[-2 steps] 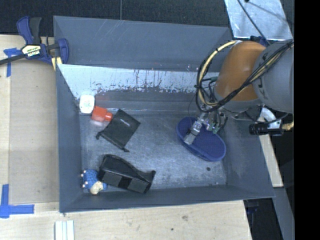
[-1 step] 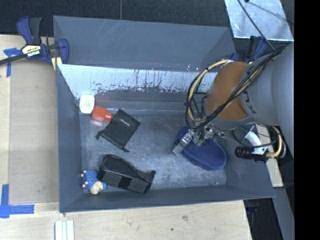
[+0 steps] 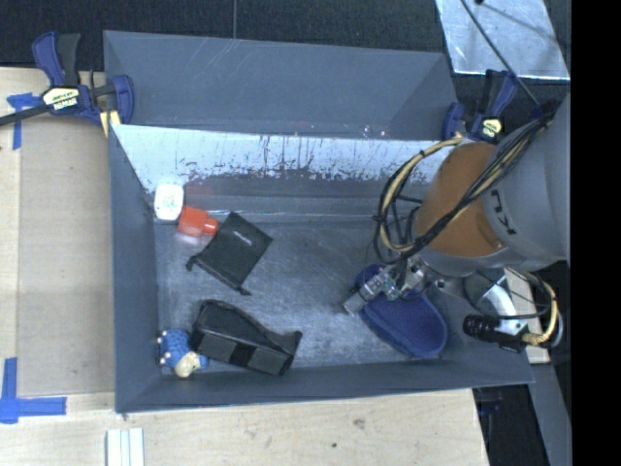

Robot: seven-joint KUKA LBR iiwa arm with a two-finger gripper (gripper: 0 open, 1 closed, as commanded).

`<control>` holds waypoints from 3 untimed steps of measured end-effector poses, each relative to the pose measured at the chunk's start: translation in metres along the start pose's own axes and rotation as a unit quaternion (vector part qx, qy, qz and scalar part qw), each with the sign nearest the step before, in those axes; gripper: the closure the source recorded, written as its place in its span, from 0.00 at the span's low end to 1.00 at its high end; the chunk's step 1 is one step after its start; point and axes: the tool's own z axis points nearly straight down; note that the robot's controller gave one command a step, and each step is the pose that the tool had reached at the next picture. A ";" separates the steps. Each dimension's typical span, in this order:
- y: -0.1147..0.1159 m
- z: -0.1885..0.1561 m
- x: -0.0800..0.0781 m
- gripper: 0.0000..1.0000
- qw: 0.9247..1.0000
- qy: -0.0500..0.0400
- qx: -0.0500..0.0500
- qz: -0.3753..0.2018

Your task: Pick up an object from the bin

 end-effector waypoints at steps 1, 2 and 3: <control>0.001 -0.002 -0.002 1.00 1.000 -0.002 -0.001 0.000; 0.002 -0.070 -0.004 1.00 1.000 -0.001 -0.001 -0.002; 0.003 -0.124 -0.006 1.00 1.000 -0.001 -0.001 -0.003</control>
Offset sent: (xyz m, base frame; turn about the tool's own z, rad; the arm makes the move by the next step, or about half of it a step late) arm 0.0000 0.0000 0.0000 0.0000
